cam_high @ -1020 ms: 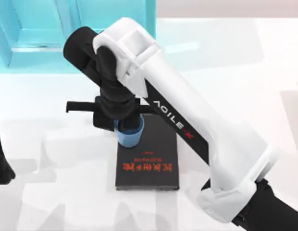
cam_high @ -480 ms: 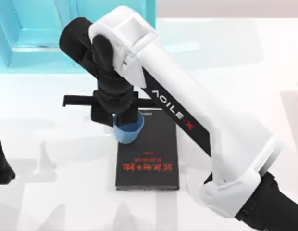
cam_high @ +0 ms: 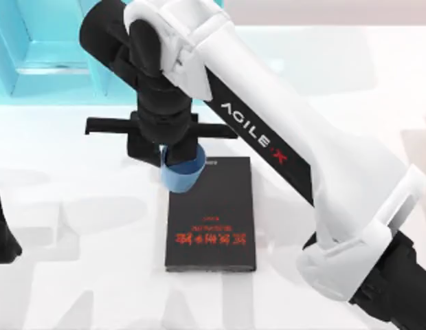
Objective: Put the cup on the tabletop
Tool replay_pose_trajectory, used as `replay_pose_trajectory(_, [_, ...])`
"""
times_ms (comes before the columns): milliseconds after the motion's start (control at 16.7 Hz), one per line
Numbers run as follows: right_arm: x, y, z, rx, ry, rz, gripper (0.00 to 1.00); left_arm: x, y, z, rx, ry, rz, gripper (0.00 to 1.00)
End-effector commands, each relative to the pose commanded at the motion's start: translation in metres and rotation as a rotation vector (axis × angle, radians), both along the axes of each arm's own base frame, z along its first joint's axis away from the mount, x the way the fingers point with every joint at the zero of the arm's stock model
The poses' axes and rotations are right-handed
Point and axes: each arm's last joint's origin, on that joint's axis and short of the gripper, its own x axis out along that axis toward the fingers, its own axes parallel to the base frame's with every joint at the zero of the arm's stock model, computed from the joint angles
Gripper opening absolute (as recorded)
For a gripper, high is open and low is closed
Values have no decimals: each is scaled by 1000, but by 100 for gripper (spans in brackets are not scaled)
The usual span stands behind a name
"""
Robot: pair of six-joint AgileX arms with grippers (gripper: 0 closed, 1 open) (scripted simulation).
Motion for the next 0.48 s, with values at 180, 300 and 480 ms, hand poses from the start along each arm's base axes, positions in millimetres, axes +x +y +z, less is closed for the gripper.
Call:
replay_pose_trajectory(180, [0, 0, 0, -3, 2, 2, 0, 0, 0, 0, 0, 0, 0, 100])
replay_pose_trajectory(300, [2, -2, 3, -10, 5, 5, 0, 0, 0, 0, 0, 0, 0, 100])
replay_pose_trajectory(480, [10, -10, 10, -32, 14, 3, 0, 0, 0, 0, 0, 0, 0, 100])
